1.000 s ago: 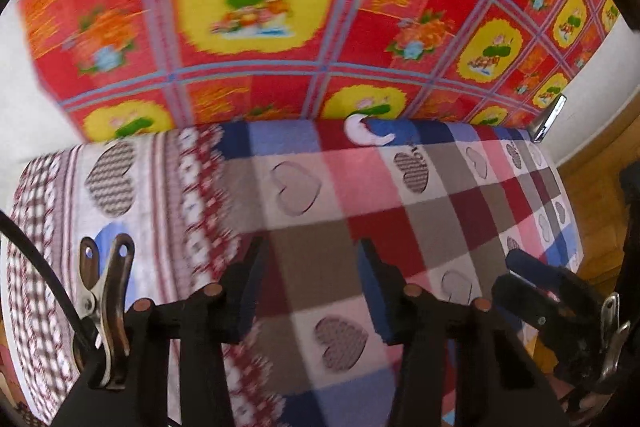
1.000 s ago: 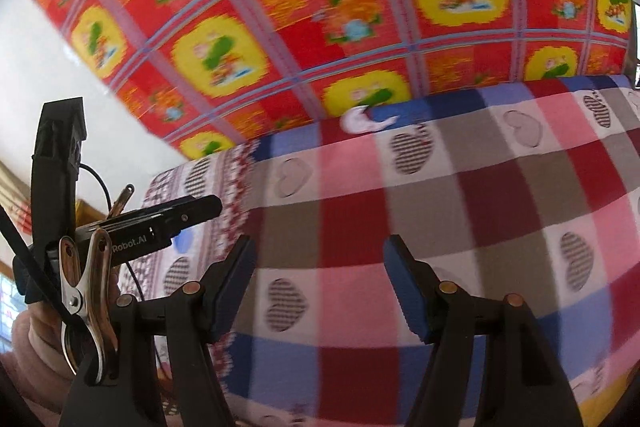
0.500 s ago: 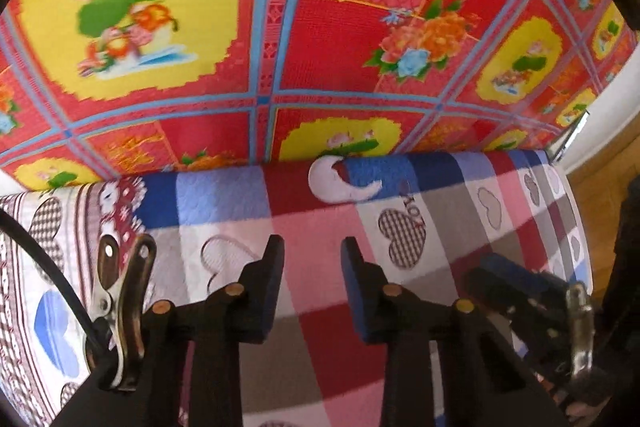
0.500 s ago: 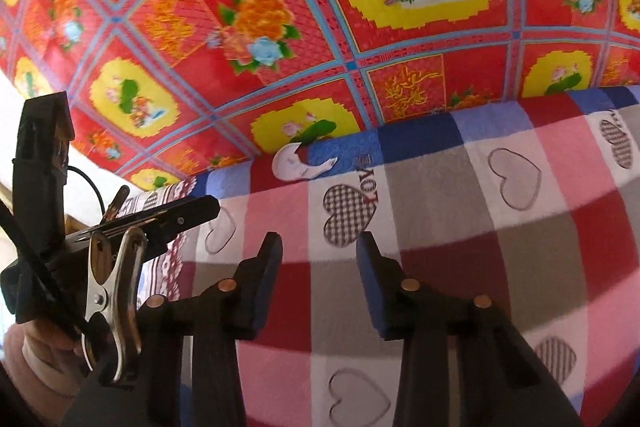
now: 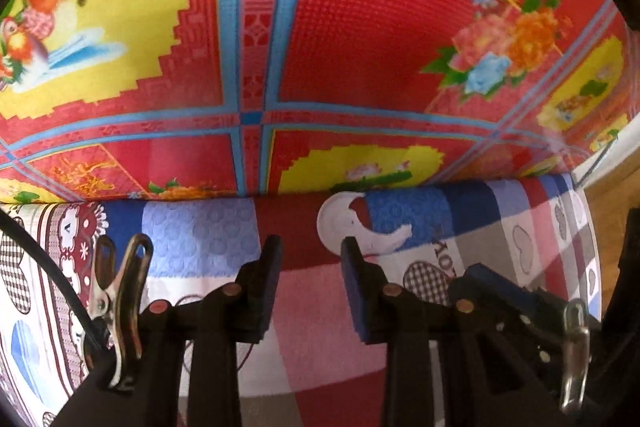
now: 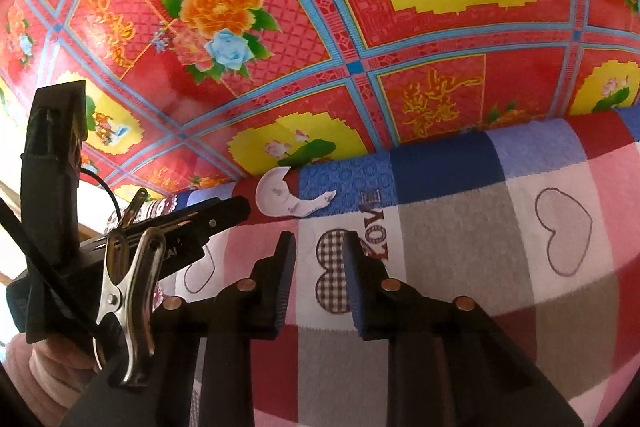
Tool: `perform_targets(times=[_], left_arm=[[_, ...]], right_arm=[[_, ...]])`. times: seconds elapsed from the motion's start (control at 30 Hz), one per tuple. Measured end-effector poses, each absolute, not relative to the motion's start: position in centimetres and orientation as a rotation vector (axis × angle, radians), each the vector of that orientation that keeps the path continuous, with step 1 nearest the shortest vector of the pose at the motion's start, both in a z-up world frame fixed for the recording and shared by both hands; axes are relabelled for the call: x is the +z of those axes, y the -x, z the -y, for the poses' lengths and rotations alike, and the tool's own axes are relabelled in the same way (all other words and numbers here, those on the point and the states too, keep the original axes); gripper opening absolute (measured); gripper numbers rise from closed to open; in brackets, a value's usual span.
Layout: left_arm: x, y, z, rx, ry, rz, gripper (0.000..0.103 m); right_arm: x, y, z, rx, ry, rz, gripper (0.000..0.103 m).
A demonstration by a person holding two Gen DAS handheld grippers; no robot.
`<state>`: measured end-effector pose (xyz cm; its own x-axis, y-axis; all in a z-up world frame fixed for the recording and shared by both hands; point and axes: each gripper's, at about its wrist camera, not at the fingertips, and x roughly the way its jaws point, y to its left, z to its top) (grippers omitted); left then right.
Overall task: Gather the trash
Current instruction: 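Close the left tool on the white plastic piece while the right tool presses its other side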
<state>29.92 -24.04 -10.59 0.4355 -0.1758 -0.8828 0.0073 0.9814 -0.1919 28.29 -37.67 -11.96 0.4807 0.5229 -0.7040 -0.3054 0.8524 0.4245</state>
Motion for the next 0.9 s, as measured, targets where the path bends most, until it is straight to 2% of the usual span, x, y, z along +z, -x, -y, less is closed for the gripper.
perform_targets(times=[0.23,0.33,0.43,0.5,0.57,0.63,0.9], left_arm=[[-12.4,-31.5,24.8,-0.054,0.174,-1.134,0.031],[-12.5,-31.7,25.4,-0.041,0.168,-1.114,0.037],[-12.7,-31.8,26.6,-0.022,0.106,-1.099,0.037],[-12.8,-31.8,27.4,-0.021,0.057,-1.092,0.031],[-12.7,-31.8,28.0,-0.038,0.041,-1.102,0.016],[-12.6,-31.7,28.3,-0.038,0.014,-1.114,0.012],[-12.8,-28.9,27.2,-0.070,0.065,-1.163,0.011]], right_arm=[[-12.8,-29.6,37.6,0.515,-0.257,-0.961,0.026],[-13.2,-30.2,37.4,0.517,-0.257,-0.968,0.026],[-13.4,-30.5,37.0,0.510,-0.252,-0.972,0.026],[-13.5,-30.6,36.7,0.511,-0.251,-0.973,0.026],[-13.3,-30.4,36.5,0.514,-0.251,-0.973,0.026],[-13.3,-30.3,36.5,0.516,-0.255,-0.976,0.026],[-13.2,-29.8,36.4,0.552,-0.266,-0.982,0.026]])
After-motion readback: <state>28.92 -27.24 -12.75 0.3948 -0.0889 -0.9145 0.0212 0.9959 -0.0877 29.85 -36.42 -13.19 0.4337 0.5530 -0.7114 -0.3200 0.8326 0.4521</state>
